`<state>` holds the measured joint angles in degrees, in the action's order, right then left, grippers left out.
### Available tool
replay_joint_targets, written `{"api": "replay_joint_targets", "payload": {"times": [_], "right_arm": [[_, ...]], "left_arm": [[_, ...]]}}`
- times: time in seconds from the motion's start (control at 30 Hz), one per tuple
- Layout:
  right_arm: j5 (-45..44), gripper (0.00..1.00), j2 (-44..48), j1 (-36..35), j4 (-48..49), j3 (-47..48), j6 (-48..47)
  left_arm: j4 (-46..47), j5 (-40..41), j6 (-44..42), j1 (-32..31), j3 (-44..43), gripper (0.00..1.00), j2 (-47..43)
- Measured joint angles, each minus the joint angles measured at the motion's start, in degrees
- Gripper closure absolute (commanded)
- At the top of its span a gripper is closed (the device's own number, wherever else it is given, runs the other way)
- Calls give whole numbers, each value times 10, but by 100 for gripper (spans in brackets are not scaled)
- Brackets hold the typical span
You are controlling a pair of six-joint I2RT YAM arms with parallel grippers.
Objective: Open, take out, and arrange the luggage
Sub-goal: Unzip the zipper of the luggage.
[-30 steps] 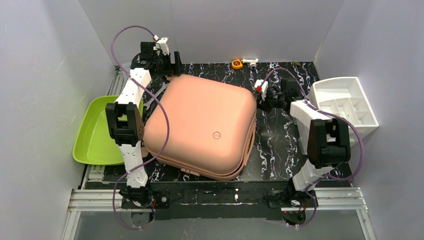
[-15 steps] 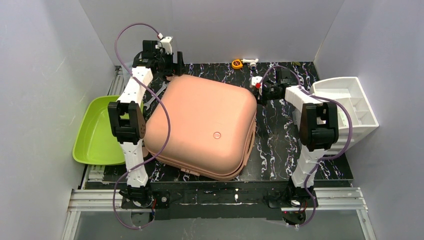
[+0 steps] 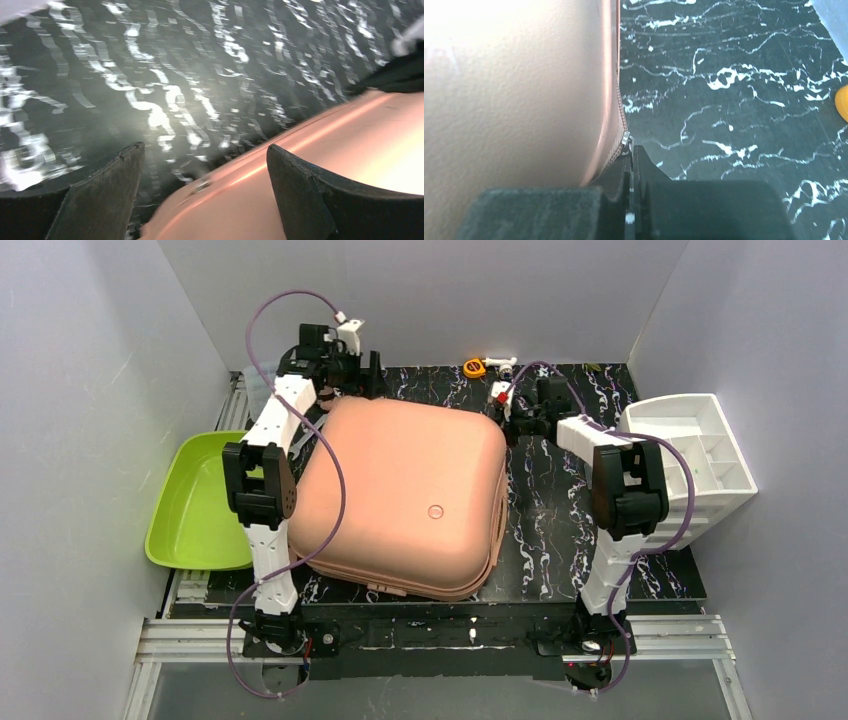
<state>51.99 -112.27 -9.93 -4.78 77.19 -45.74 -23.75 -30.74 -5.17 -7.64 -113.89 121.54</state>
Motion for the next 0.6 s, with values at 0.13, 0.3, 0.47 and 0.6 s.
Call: {"api": "replay_joint_targets", "payload": {"times": [0.13, 0.3, 0.47, 0.6], "right_arm": [[2, 90, -19, -21, 32, 14, 44], [-14, 49, -35, -45, 28, 42, 48], [-157, 2, -24, -49, 50, 51, 47], [-228, 2, 33, -44, 27, 43, 30]], "left_arm": [[-14, -54, 36, -45, 9, 10, 0], [-20, -89, 46, -69, 12, 8, 0], [-34, -98, 52, -62, 19, 2, -1], [-58, -95, 52, -60, 3, 2, -2]]}}
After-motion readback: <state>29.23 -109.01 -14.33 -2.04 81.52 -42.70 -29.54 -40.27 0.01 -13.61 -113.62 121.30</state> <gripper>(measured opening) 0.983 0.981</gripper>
